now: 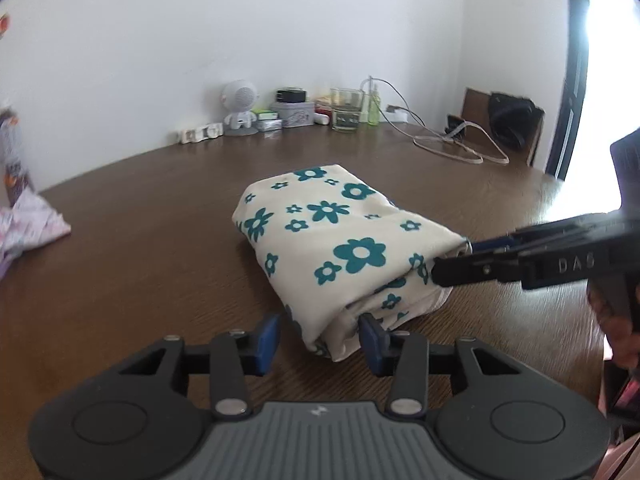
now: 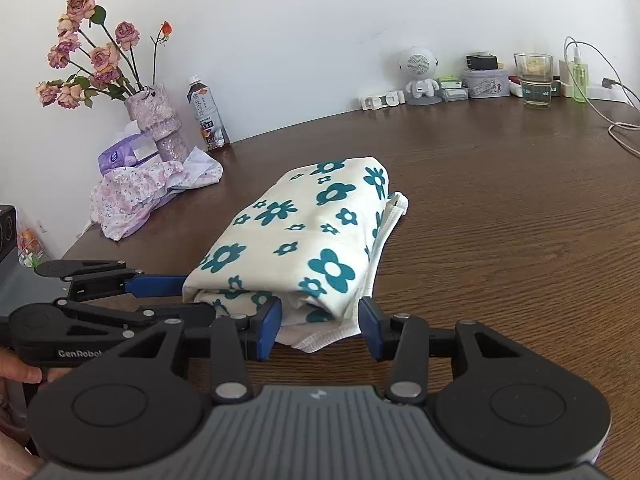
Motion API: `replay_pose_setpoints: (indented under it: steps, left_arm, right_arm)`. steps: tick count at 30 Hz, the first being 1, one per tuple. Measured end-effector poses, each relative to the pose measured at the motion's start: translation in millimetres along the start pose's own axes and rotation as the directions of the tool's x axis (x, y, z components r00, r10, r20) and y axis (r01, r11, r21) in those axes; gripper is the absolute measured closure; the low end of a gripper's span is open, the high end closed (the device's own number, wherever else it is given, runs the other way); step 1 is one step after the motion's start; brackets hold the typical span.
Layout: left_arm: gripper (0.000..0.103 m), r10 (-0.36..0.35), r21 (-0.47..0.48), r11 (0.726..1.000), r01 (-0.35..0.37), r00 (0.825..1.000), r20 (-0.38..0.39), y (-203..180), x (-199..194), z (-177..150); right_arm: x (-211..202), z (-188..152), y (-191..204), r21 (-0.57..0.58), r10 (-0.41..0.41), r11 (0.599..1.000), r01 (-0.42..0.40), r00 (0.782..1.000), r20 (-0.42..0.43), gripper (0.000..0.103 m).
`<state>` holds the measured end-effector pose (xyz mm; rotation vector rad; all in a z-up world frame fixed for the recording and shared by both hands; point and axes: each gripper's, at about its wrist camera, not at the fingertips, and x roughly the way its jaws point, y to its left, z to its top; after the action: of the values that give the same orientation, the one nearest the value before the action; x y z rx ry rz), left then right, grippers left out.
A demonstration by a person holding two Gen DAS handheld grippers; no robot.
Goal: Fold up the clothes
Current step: 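Press the folded bundle end with the right gripper while the left gripper holds its side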
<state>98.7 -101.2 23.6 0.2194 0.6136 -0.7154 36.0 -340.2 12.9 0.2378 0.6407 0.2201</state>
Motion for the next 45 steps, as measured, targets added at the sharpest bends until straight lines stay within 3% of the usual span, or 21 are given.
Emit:
replay_pose_setpoints:
  steps: [2,4,7,10,12,14,18,22,24,25,26,37,45]
  left_arm:
    - [0.081,-0.008,0.057,0.998,0.008,1.000,-0.005,-3,3,0]
    - [0.089,-0.011,0.063,0.998,0.011,1.000,-0.001,-3,6,2]
    - [0.093,-0.017,0.009,1.000,0.017,1.000,0.002,2,10,2]
    - [0.092,-0.025,-0.083,0.996,0.025,1.000,0.008,11,11,1]
    - [0.083,-0.043,-0.145,0.988,0.042,0.999,-0.002,16,9,0]
    - [0.075,-0.043,-0.152,0.988,0.042,0.999,0.000,18,3,-2]
    - [0.075,-0.032,-0.165,0.986,0.030,0.999,-0.008,21,-4,-4]
    - [0.076,-0.023,-0.187,0.982,0.020,1.000,-0.011,24,2,-3]
    - [0.088,-0.031,-0.192,0.981,0.031,1.000,0.001,24,5,-3]
    - [0.096,-0.038,-0.198,0.979,0.038,0.999,0.006,24,7,-2]
    - [0.097,-0.040,-0.209,0.977,0.041,0.999,0.012,26,8,-2]
    - [0.097,-0.119,-0.386,0.915,0.119,0.993,0.024,44,19,-4]
    - [0.080,-0.100,-0.228,0.969,0.092,0.995,-0.026,32,4,-2]
  right_arm:
    - [1,-1,-3,0.009,-0.003,1.000,0.003,1.000,0.000,0.059]
    - [2,-2,-4,0.015,-0.002,1.000,0.002,1.000,0.001,0.059]
    - [6,-4,-4,0.013,0.000,1.000,0.000,1.000,-0.006,0.066]
    - [11,-7,-5,0.026,-0.003,1.000,0.004,1.000,-0.017,0.072]
    - [11,-8,-6,0.043,-0.001,0.999,0.002,1.000,-0.017,0.072]
    - [5,-8,-4,0.031,0.001,1.000,-0.001,1.000,-0.004,0.072]
    - [-4,-7,2,-0.017,-0.038,0.999,0.038,0.999,0.013,0.072]
    - [3,-6,7,-0.043,-0.079,0.996,0.081,0.996,0.030,0.075]
    - [7,-7,10,-0.053,-0.076,0.996,0.078,0.996,0.035,0.090]
    - [10,-8,11,-0.054,-0.069,0.996,0.071,0.997,0.029,0.091]
    - [11,-8,11,-0.052,-0.072,0.996,0.073,0.997,0.025,0.093]
    - [12,-7,-1,-0.011,-0.087,0.996,0.087,0.996,0.025,0.094]
    - [4,-9,1,-0.017,-0.060,0.998,0.060,0.998,0.020,0.084]
